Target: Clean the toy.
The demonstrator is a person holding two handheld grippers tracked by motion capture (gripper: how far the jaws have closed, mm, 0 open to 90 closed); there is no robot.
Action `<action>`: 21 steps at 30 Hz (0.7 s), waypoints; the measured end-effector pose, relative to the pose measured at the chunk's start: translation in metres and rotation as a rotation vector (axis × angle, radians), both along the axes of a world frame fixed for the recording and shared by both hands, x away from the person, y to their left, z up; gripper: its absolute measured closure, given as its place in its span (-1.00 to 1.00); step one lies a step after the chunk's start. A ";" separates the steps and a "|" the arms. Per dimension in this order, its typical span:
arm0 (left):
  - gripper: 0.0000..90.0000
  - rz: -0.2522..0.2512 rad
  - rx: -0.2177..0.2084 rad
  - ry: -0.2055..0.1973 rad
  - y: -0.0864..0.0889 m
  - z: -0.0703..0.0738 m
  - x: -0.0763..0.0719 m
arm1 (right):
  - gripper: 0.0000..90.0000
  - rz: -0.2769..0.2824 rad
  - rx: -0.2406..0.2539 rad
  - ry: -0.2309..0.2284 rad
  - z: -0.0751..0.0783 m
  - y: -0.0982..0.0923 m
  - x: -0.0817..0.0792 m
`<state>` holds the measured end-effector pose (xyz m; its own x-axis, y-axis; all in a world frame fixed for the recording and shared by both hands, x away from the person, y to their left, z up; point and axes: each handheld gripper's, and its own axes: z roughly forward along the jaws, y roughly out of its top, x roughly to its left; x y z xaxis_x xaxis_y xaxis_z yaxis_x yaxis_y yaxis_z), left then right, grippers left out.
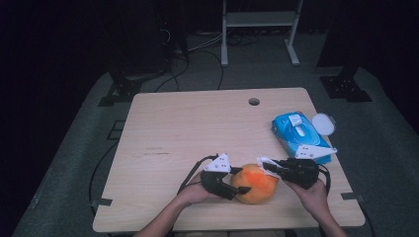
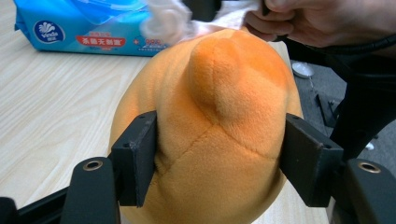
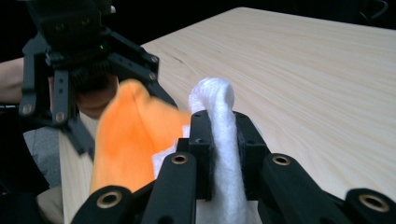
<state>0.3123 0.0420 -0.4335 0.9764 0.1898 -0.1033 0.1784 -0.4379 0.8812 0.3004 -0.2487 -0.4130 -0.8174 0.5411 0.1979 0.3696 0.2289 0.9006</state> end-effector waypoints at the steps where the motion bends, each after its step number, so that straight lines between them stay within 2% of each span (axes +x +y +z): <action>1: -0.26 0.000 0.000 0.000 0.000 0.000 0.000 | 0.76 0.000 0.000 0.000 0.000 0.000 0.000; 6: -0.25 0.013 -0.017 0.026 0.003 -0.001 0.005 | 0.76 -0.031 0.001 -0.003 -0.001 -0.017 -0.014; 11: -0.25 0.031 -0.023 0.044 0.005 -0.001 0.008 | 0.76 -0.025 0.001 -0.031 0.003 -0.015 -0.020; 15: -0.26 0.051 -0.028 0.052 0.006 -0.001 0.010 | 0.76 -0.003 -0.006 -0.056 0.008 -0.004 -0.020; 16: -0.27 0.059 -0.030 0.055 0.004 -0.001 0.010 | 0.76 0.017 0.006 -0.064 0.010 0.005 -0.018; 17: -0.27 0.059 -0.030 0.055 0.004 -0.001 0.010 | 0.76 0.017 0.006 -0.064 0.010 0.005 -0.018; 21: -0.26 0.075 -0.027 0.064 0.005 0.000 0.011 | 0.76 0.070 0.000 -0.092 0.015 0.026 -0.014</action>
<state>0.3230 0.0473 -0.4340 0.9507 0.2582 -0.1715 0.2664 -0.3978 0.8779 0.2860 -0.2225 -0.3983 -0.8678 0.4822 0.1202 0.2683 0.2511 0.9300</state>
